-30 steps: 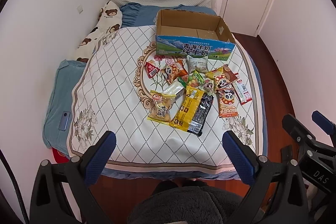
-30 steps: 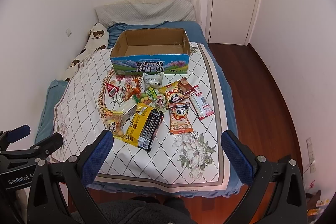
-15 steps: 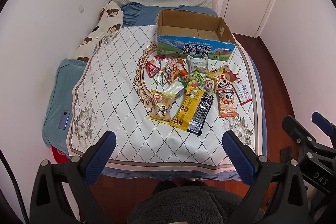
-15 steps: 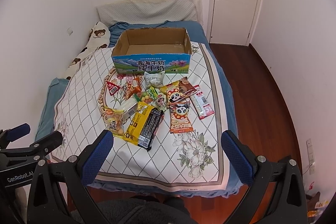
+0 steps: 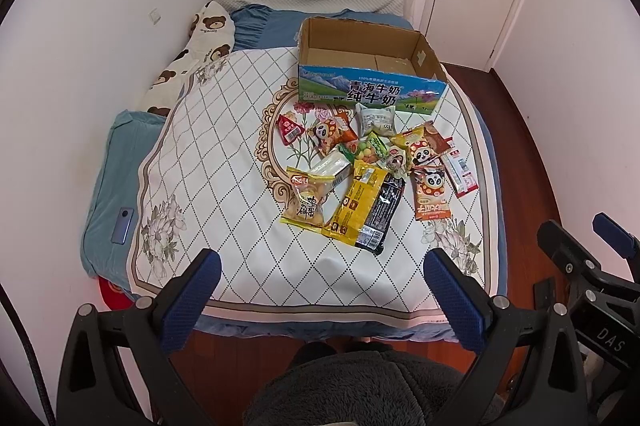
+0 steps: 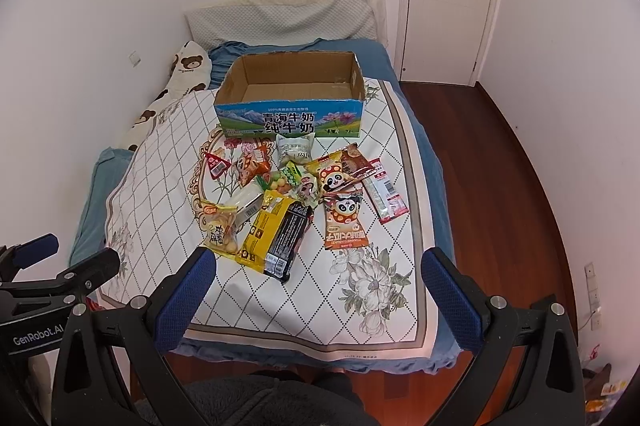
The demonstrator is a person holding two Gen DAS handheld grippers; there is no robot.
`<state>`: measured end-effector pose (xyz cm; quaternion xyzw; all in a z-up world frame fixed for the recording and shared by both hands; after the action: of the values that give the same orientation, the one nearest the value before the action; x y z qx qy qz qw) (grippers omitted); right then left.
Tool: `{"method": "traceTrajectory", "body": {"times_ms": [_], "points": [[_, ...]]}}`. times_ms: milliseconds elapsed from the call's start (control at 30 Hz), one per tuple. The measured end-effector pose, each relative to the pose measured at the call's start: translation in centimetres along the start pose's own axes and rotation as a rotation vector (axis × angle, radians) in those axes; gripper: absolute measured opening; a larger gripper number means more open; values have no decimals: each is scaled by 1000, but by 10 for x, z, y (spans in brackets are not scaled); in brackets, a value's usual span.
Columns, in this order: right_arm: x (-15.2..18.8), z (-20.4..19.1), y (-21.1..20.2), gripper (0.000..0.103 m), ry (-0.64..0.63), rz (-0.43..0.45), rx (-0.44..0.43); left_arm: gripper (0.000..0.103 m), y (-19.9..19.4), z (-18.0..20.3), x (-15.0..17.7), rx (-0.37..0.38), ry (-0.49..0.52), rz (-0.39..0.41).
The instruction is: Organize snacks
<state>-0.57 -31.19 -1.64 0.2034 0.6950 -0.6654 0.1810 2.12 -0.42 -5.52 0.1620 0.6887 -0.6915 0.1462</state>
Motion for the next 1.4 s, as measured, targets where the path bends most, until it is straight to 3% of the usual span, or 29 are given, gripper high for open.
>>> {"method": "traceTrajectory", "body": {"times_ms": [1233,1400], "points": [[-8,4,2,103,4,-1,-9,103,3,-4,-7,-5,-31,-10],[-16,15,29,103,25,-27,2,103,44,-8,-25,-96,-13,-24]]}}
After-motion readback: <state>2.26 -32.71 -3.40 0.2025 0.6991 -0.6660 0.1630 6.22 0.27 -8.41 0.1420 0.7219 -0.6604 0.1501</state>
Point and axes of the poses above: each gripper's, at about its wrist camera, not at the fingertips, and y roughly the way its jaws point, z to its right, x to its underside, the point moved 7 cm from there along y, roughly the way its jaws point, and after that the axes turned 3 degrees about -z, right-handed, at the moved point
